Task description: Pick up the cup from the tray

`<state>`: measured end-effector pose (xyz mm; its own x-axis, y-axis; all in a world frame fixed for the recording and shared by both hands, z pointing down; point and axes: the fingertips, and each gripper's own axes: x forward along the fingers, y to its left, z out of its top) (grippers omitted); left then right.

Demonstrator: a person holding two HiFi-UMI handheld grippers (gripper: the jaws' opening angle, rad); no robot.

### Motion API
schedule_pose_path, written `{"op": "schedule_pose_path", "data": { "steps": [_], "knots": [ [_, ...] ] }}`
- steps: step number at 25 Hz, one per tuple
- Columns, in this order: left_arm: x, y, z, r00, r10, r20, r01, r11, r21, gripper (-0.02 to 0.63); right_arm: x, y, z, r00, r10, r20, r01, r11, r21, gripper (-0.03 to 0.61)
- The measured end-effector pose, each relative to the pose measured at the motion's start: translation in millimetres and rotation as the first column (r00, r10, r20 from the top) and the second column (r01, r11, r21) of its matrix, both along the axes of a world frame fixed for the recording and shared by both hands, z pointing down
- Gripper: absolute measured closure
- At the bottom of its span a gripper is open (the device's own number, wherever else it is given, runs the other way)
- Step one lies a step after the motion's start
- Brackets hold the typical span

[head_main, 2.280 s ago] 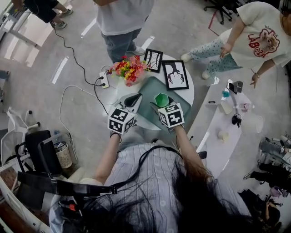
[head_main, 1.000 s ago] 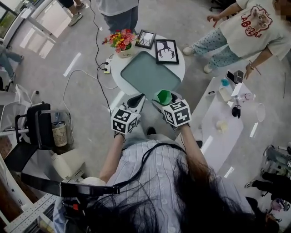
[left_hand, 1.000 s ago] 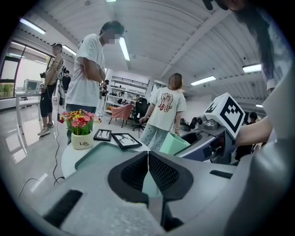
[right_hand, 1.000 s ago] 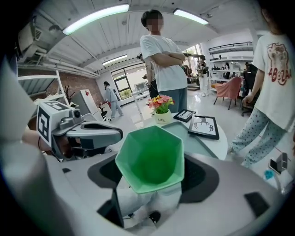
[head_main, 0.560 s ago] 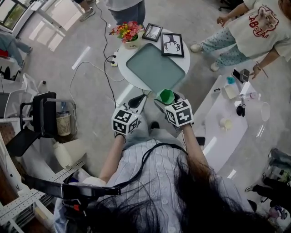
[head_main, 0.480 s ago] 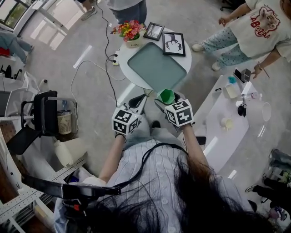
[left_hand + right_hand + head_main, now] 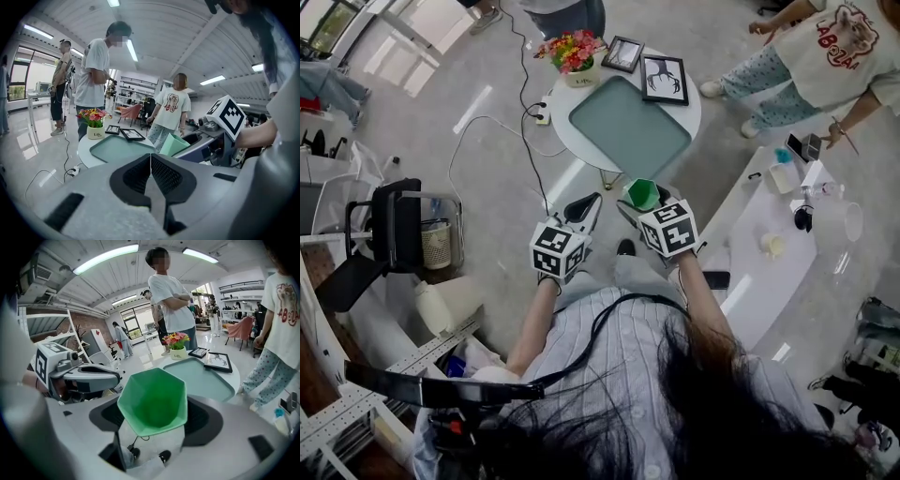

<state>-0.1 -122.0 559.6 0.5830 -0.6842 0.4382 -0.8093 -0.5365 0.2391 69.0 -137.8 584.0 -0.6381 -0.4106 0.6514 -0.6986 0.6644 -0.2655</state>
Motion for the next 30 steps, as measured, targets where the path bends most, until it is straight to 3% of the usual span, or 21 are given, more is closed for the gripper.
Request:
{"op": "schedule_pose_path", "data": {
  "steps": [7,30],
  "knots": [
    [-23,34,-4,1.000,0.006,-0.005,-0.006,1.000,0.000,0.598,-19,31,-8,1.000,0.013,-0.003,-0.013,1.000,0.007,0.218],
    [-104,196,-4,0.991,0.135,-0.017,-0.134,0.990,0.033,0.598,-96,204,-15,0.988,0.152,0.013,-0.152,0.988,0.027,0.219]
  ]
}}
